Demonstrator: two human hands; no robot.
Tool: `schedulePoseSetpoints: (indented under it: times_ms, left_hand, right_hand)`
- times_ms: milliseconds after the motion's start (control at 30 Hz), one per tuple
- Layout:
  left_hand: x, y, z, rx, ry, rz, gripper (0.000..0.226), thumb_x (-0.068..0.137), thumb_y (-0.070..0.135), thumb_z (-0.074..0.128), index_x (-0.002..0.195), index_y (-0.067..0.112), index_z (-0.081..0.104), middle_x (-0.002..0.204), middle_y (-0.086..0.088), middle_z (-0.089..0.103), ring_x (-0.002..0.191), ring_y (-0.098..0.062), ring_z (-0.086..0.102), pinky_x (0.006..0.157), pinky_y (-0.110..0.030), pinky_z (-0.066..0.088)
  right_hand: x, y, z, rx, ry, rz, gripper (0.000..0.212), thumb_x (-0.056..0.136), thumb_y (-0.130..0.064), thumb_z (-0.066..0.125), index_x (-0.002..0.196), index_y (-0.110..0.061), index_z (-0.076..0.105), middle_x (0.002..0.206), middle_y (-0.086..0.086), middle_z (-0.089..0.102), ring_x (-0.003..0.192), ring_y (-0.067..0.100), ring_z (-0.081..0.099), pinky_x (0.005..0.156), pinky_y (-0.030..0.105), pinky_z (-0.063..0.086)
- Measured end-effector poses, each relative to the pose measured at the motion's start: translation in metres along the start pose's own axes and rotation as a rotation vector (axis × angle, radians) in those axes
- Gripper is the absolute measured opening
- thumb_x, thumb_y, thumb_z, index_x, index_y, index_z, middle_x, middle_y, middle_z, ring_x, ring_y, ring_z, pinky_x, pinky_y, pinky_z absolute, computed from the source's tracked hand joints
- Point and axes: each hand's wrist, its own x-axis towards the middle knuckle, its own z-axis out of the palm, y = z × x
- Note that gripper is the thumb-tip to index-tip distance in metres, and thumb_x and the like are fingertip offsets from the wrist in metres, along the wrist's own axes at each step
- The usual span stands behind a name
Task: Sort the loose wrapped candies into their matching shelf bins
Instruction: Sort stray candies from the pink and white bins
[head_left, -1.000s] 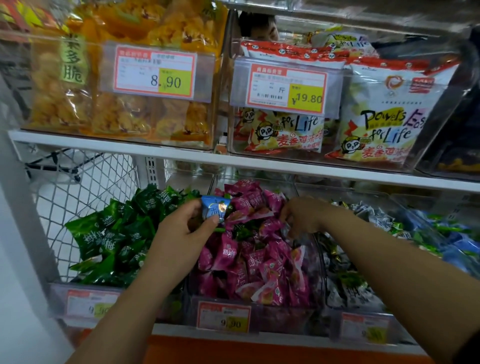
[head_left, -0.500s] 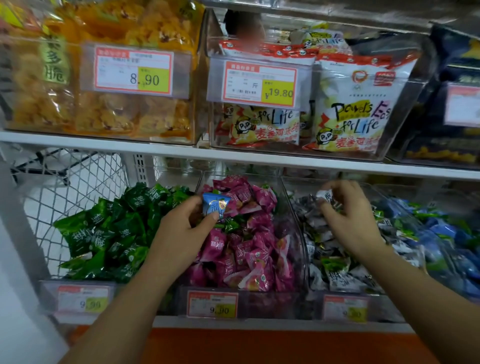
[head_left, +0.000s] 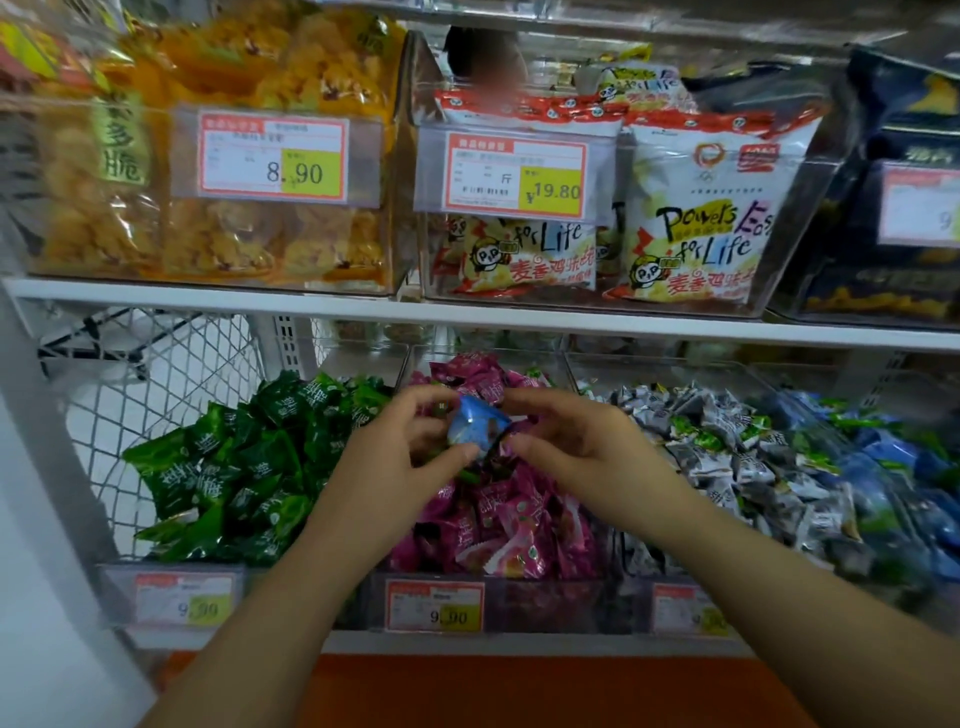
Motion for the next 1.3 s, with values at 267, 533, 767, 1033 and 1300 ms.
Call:
schedulePoseSetpoints:
  times_ms: [267,533,767,1033,1300]
  left_hand:
    - [0.008,0.029,0.038,-0.052,-0.134,0.106,0.012,0.082,0.028,0.069,0.091,0.030,0.061,0.093,0.018,0.065,0.086,0.010,0.060,0.073,-0.005,0.046]
    - [0.024,0.066,0.114,0.034,-0.228,0.113,0.011,0.095,0.030,0.053,0.105,0.035,0.057,0.106,0.018,0.058,0.093,0.003,0.054,0.074,-0.008,0.040]
    - [0.029,0.074,0.153,0.206,-0.281,0.124,0.019,0.097,0.028,0.051,0.114,0.027,0.059,0.133,0.006,0.050,0.116,-0.013,0.049,0.088,-0.024,0.037]
    - [0.032,0.066,0.142,0.172,-0.203,0.145,0.013,0.095,0.026,0.053,0.102,0.037,0.058,0.101,0.027,0.049,0.083,0.005,0.048,0.072,-0.013,0.039]
    - [0.029,0.047,0.080,0.131,-0.103,0.050,0.014,0.096,0.023,0.054,0.105,0.031,0.060,0.101,0.020,0.055,0.091,0.004,0.050,0.074,-0.007,0.037]
  right_hand:
    - [-0.025,0.016,-0.025,0.147,0.140,0.068,0.013,0.086,-0.020,0.066,0.095,-0.029,0.063,0.087,0.004,0.072,0.080,0.019,0.069,0.075,0.035,0.057]
    - [-0.087,0.075,-0.107,-0.073,0.636,0.198,0.021,0.094,-0.018,0.055,0.115,-0.025,0.055,0.108,0.000,0.060,0.085,0.012,0.064,0.072,0.025,0.053]
    - [-0.134,0.135,-0.179,-0.453,0.786,0.404,0.030,0.097,-0.006,0.047,0.126,-0.011,0.055,0.128,0.012,0.045,0.080,0.021,0.053,0.075,0.030,0.037]
    - [-0.121,0.133,-0.177,-0.466,0.533,0.479,0.039,0.099,-0.007,0.041,0.136,-0.014,0.049,0.136,0.014,0.052,0.058,0.014,0.054,0.056,0.022,0.043]
    - [-0.063,0.067,-0.100,-0.360,0.238,0.180,0.029,0.098,-0.012,0.047,0.122,-0.019,0.062,0.118,0.002,0.062,0.082,0.020,0.063,0.066,0.016,0.047]
